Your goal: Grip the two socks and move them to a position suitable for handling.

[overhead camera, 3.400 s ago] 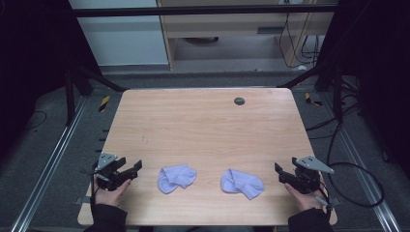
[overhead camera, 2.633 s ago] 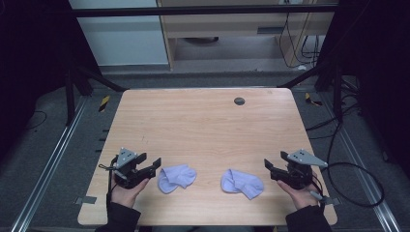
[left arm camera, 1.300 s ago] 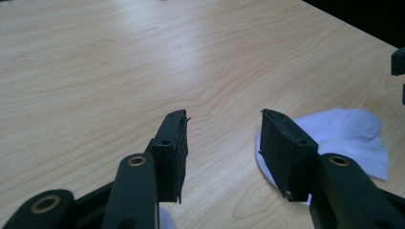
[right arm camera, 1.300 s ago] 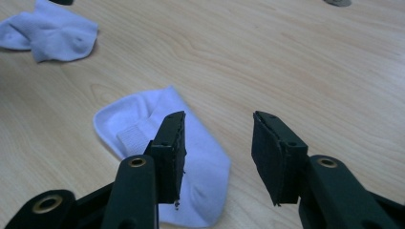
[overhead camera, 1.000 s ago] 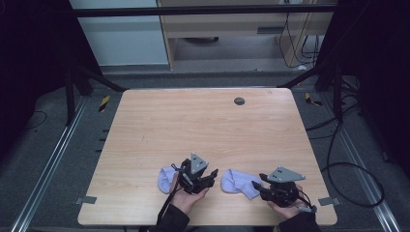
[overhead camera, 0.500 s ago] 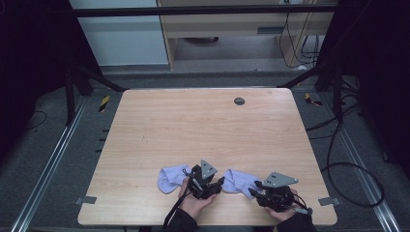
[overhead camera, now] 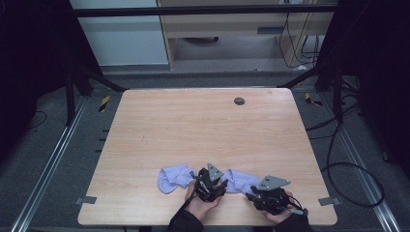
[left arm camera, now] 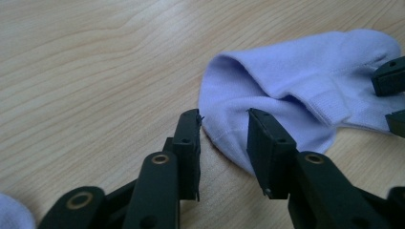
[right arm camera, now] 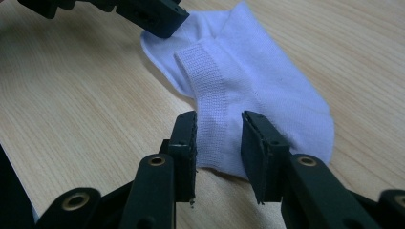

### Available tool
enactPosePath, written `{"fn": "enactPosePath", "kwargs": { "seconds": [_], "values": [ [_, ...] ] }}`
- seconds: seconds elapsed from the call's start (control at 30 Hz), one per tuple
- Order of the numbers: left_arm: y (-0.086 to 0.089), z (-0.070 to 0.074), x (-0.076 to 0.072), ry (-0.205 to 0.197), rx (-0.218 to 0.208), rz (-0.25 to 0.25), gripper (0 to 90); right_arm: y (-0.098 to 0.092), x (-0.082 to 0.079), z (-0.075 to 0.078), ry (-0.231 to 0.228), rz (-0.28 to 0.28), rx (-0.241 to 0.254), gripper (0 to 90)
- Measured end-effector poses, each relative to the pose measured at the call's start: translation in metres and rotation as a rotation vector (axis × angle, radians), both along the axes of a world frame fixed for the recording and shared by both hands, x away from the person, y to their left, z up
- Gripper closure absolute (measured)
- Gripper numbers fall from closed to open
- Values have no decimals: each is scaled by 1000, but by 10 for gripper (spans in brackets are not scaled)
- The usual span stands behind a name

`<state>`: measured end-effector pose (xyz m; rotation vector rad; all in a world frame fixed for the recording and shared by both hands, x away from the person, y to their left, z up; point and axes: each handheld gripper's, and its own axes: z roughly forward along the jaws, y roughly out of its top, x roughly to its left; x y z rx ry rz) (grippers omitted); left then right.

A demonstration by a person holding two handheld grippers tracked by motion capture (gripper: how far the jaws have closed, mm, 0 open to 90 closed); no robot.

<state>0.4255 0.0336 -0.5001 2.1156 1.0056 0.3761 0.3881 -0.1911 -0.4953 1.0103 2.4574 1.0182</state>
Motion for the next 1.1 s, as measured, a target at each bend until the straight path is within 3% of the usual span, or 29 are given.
{"fn": "enactPosePath", "kwargs": {
  "seconds": [0.3, 0.47, 0.53, 0.67, 0.8, 1.1],
  "values": [
    [-2, -1, -1, 15, -13, 6, 798, 1, 3, -1, 64, 13, 33, 826],
    [-2, -1, -1, 24, -26, 8, 863, 0, 3, 0, 71, 1, 39, 853],
    [-2, -1, -1, 24, -28, 4, 871, -1, 3, 4, 64, -3, 62, 854],
    [-1, -1, 0, 26, -31, -1, 876, -6, 2, 16, 5, -20, 138, 854],
    [-1, -1, 0, 24, -27, -5, 878, -11, 5, 28, -58, -79, 203, 853],
    [0, -1, 1, 31, -31, -13, 880, -17, 27, 33, -114, -238, 230, 852]
  ]
}}
